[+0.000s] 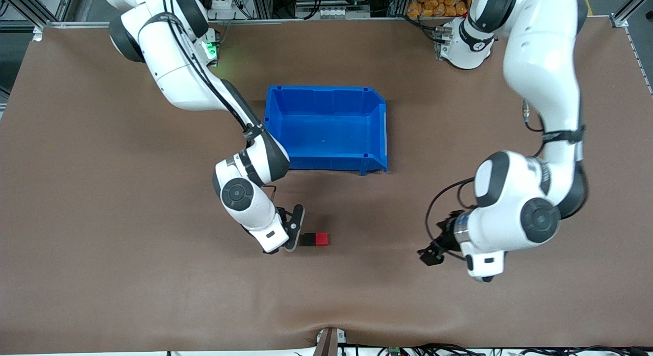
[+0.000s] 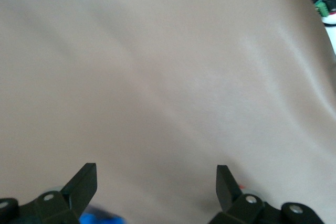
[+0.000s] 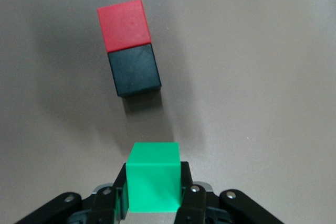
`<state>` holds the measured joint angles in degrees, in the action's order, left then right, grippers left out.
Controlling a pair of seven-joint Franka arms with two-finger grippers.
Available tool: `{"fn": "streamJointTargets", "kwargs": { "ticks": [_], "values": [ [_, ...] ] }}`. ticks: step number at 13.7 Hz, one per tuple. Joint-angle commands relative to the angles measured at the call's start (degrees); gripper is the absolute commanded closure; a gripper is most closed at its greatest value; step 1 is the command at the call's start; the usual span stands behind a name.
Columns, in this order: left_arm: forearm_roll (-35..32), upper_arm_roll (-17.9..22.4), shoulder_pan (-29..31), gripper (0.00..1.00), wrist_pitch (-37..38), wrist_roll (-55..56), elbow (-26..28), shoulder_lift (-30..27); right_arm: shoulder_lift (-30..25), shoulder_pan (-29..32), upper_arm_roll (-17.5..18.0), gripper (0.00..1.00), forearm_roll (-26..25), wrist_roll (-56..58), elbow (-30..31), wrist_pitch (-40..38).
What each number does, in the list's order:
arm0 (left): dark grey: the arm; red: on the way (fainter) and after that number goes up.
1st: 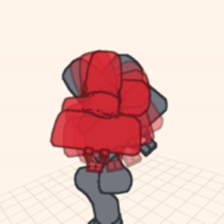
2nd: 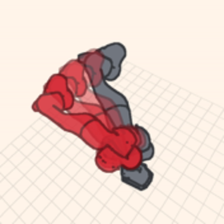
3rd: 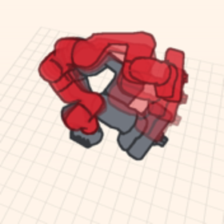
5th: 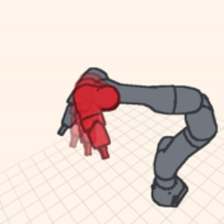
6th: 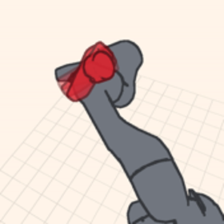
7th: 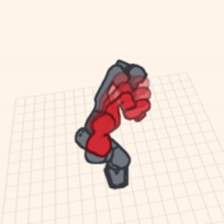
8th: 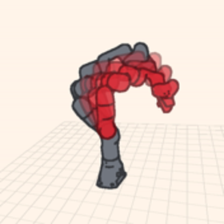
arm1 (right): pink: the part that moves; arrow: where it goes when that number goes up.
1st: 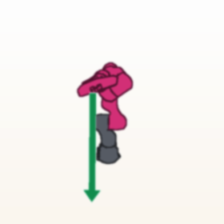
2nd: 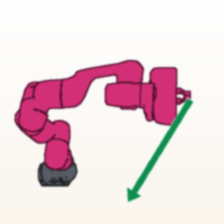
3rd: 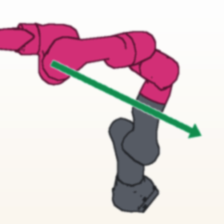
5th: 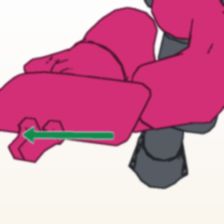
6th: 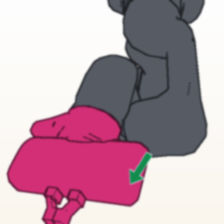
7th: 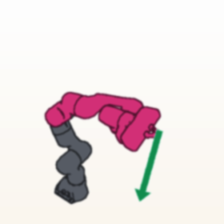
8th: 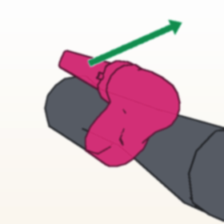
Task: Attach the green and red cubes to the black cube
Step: 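Press the green cube against the black cube while the left gripper withdraws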
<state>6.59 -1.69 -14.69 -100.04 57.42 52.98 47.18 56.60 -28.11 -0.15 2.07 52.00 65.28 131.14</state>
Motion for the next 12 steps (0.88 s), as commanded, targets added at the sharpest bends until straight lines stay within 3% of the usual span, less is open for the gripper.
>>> {"fn": "streamJointTargets", "kwargs": {
  "ticks": [1,4,9,12],
  "values": [
    [-5.1,-0.1,2.2,0.0,4.3,-9.9,1.6,-5.5,2.9,-1.8,-1.7,1.0,-1.1,-1.6,-4.5,-0.4],
    [-5.0,-0.2,6.1,0.0,6.1,-24.1,1.7,-10.9,4.0,-2.1,-1.7,1.0,-1.0,-1.7,-5.4,0.1],
    [-5.6,-0.2,11.4,0.0,14.0,-38.6,1.7,-21.0,5.4,-3.0,-1.7,1.0,-1.0,-4.7,-6.5,0.2],
    [-4.8,-0.5,14.3,0.0,15.9,-47.5,4.5,-26.9,6.2,-3.4,-1.7,1.0,-0.9,-5.6,-7.2,0.9]
  ]
}}
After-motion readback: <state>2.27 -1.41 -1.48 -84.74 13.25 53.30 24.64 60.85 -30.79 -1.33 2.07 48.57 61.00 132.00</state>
